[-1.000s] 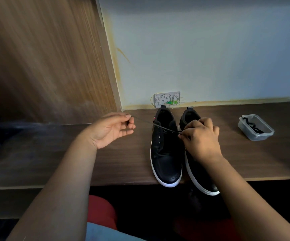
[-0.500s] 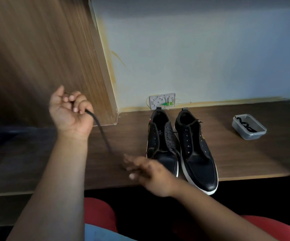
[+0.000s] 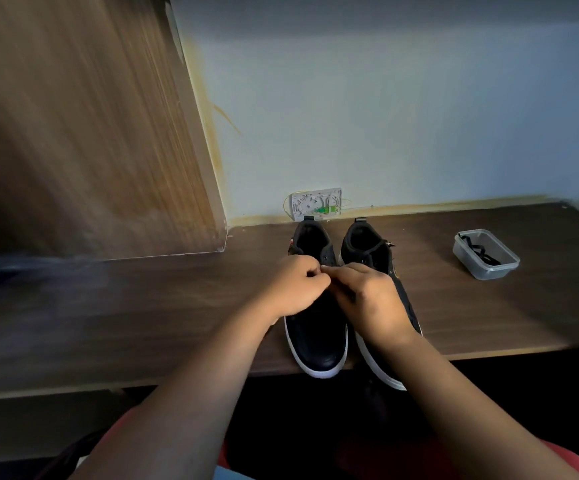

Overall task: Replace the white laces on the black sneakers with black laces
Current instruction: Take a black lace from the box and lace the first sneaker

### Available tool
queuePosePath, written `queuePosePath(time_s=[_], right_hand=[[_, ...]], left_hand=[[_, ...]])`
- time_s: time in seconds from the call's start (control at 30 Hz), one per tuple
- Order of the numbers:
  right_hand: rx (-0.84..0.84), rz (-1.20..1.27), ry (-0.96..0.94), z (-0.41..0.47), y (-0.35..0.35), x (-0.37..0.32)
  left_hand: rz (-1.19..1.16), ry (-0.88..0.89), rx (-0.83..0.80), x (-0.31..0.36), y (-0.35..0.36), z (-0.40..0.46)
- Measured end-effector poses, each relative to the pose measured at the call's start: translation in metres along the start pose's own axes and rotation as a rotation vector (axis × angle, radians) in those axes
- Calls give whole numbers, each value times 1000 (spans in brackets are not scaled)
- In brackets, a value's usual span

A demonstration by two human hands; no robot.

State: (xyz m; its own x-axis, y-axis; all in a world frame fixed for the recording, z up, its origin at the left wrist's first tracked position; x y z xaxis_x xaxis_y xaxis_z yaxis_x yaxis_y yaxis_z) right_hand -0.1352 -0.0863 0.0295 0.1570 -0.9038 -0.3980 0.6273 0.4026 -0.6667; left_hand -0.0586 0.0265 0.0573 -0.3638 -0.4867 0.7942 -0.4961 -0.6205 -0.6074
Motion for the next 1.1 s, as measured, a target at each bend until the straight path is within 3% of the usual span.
queuePosePath(time_s=[0.23, 0.43, 0.6, 0.73, 0.93, 1.1], right_hand=[[-21, 67, 46, -7, 5, 12], [44, -56, 132, 0, -1, 29], [-17, -24, 48, -2, 5, 20], [15, -172, -35, 2, 7, 10], [-158, -201, -72, 0, 15, 10], [-75, -207, -106, 3, 11, 6]], left_hand=[[-13, -4, -43, -2, 10, 2], [-265, -126, -56, -14, 2, 10], [-316, -139, -71, -17, 2, 13], [-306, -122, -88, -17, 0, 14], [-308, -132, -49, -23, -7, 15], [-264, -132, -66, -24, -4, 15]])
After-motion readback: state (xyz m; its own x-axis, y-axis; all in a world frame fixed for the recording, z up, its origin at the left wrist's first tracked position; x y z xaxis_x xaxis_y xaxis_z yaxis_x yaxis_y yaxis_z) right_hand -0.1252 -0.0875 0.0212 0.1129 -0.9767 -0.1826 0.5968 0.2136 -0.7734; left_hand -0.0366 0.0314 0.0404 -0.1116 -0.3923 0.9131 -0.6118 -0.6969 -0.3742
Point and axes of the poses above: each hand's wrist, its own z-axis towards the middle knuckle, its own y-axis out of the palm, x = y × z, the point moved 4 cm from there along z, towards the middle knuckle, and after that the axes turned 6 degrees about -z, right-handed, at the moved point
